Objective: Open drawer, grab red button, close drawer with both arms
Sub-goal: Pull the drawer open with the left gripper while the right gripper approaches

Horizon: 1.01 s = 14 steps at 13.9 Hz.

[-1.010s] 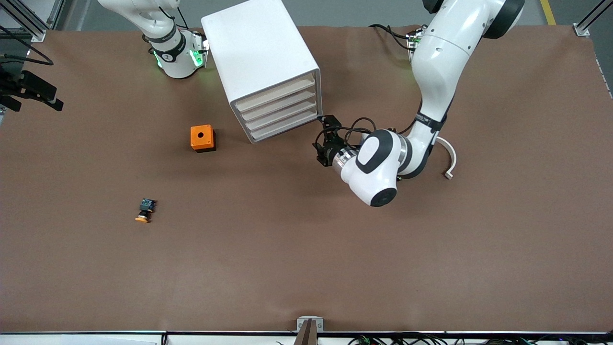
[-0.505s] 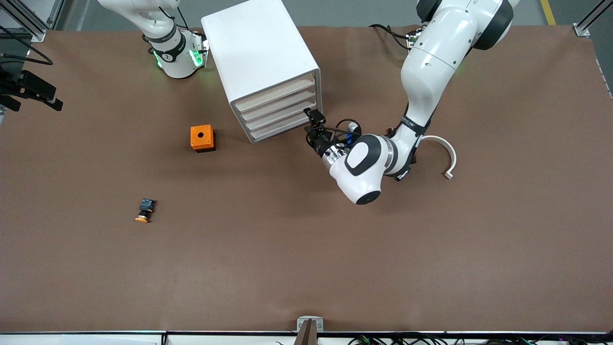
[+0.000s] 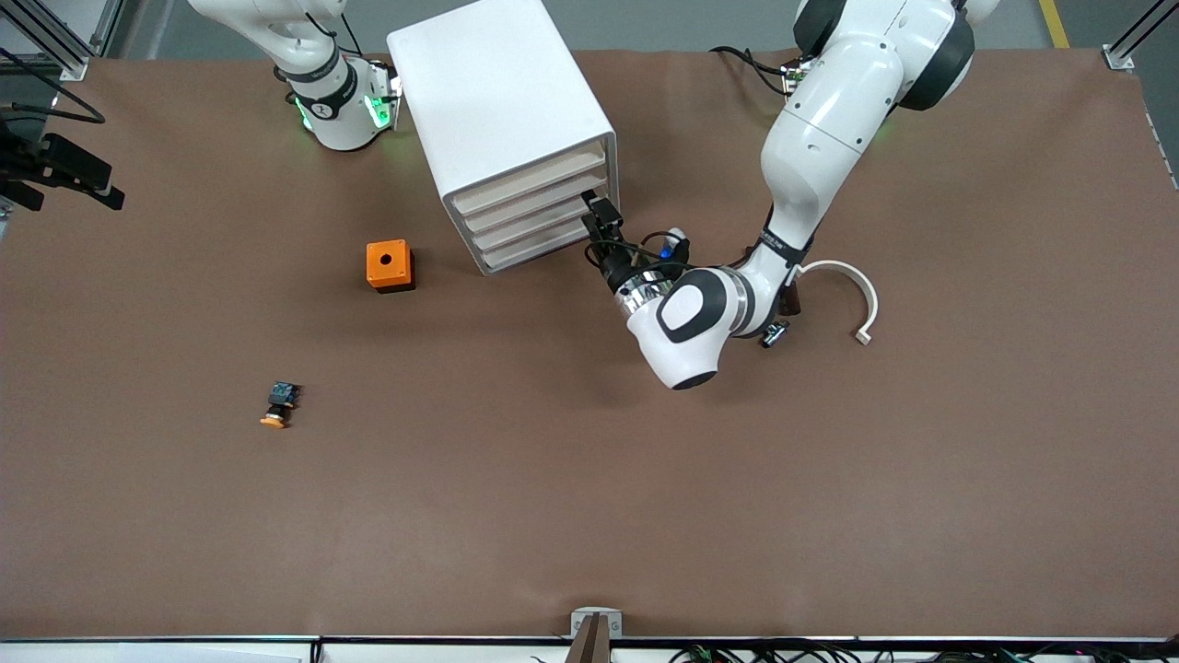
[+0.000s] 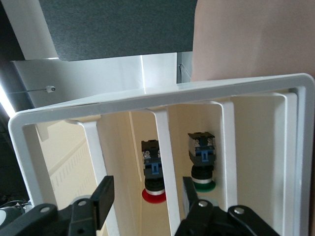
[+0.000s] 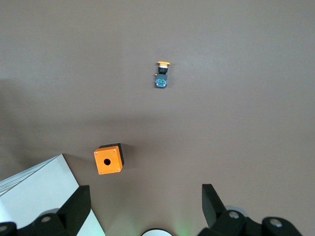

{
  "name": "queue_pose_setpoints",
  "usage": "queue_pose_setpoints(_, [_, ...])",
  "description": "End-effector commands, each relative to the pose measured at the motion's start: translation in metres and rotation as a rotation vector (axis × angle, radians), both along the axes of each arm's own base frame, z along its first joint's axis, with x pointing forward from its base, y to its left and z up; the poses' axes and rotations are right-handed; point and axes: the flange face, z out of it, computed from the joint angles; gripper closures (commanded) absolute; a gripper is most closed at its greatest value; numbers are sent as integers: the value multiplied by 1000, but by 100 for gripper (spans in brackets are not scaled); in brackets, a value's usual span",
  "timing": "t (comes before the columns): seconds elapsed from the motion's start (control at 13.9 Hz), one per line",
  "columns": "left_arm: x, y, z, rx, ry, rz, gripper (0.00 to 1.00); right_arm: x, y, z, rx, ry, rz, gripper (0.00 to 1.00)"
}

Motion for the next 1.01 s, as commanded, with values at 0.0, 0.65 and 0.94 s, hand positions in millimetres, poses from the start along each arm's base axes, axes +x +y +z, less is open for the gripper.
queue_pose_setpoints(0.0, [-7, -7, -4, 11, 41, -10, 38, 9, -1, -11, -13, 31, -2, 0])
queue_pose_setpoints(0.65, [-39, -26, -19, 41, 67, -82, 52, 51, -9, -75, -33, 138, -7, 0])
queue_pose_setpoints(0.94, [-56, -31, -22, 56, 68, -145, 63, 70, -20, -102, -59, 132, -22, 0])
